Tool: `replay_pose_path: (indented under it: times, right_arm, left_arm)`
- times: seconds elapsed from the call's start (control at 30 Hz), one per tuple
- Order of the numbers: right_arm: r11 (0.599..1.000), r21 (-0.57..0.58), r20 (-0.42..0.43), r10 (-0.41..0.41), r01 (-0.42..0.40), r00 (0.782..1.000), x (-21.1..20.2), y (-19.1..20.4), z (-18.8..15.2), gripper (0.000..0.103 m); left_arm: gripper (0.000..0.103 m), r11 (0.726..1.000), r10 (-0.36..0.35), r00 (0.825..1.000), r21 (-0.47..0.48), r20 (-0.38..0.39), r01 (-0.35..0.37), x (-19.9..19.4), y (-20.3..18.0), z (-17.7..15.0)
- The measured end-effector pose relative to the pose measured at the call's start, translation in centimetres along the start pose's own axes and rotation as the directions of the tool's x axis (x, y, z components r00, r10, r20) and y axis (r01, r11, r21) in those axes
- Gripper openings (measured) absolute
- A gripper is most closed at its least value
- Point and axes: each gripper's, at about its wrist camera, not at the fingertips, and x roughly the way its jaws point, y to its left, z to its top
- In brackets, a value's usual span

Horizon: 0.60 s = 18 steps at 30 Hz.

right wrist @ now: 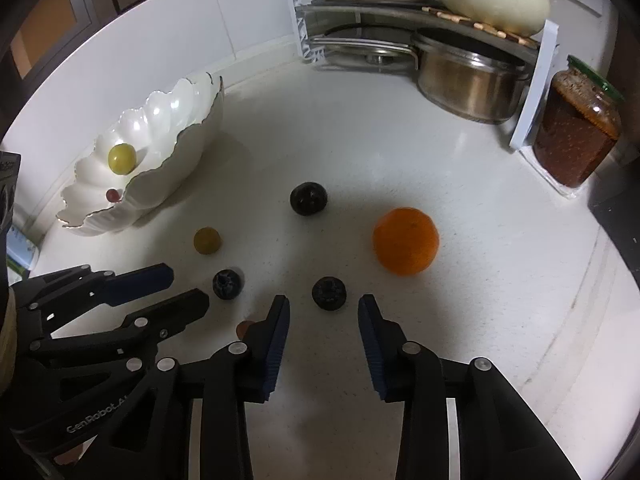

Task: Organize fruits
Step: 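Grasp a dark blue plum with the left gripper while the right grasps a dark plum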

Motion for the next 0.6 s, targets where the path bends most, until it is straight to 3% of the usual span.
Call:
replay_pose_path:
  times: [0.23, 0.6]
  right_arm:
    - [1.000, -0.006, -0.016, -0.012, 0.011, 1.000, 1.1, 0.0, 0.3, 0.034]
    - [1.000, 0.005, -0.027, -0.017, 0.018, 0.999, 1.6, -0.5, 0.3, 0.033]
  left_arm:
    - [0.030, 1.000, 0.004, 1.000, 0.030, 0.006, -0.004, 0.8, 0.1, 0.4]
    - [0.029, 0.998, -0.049, 0.998, 0.042, -0.035, 0.050, 2.3, -0.3, 0.4]
